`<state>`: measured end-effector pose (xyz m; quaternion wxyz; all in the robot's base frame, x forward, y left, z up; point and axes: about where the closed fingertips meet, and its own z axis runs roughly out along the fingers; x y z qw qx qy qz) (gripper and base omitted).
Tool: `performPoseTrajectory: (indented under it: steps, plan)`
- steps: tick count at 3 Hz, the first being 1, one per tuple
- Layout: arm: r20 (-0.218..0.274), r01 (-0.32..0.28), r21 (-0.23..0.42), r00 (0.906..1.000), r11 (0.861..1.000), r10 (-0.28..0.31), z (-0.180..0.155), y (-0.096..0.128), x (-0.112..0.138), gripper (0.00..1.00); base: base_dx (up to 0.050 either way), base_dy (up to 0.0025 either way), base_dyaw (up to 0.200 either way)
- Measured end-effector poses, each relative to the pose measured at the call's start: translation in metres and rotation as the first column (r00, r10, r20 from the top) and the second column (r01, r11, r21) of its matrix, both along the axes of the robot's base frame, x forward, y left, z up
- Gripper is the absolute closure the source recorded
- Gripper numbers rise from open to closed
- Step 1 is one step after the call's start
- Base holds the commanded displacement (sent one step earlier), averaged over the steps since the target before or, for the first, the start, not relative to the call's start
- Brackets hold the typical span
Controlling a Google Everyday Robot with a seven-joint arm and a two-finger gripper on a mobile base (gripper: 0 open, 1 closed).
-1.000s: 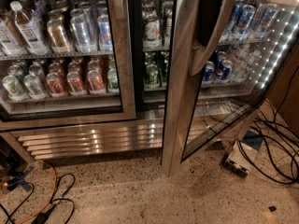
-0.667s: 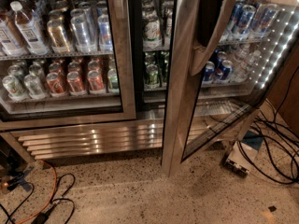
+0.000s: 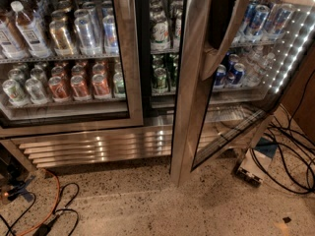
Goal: Open right fridge door
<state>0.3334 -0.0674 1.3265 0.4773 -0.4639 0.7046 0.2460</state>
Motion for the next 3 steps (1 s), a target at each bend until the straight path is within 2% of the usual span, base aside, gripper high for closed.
performPoseTrajectory:
  steps: [1,2,3]
  plan:
    - [-0.023,-0.051,0.001,0.9984,0.999,0.051,-0.009,0.018,0.015,0.00,0.000,0.00000,0.000]
    - [-0.008,-0.123,0.026,0.9923,0.992,0.123,-0.001,0.043,0.014,0.00,0.000,0.00000,0.000]
    - [0.008,-0.124,0.035,0.9923,0.992,0.124,0.004,0.044,0.009,0.00,0.000,0.00000,0.000]
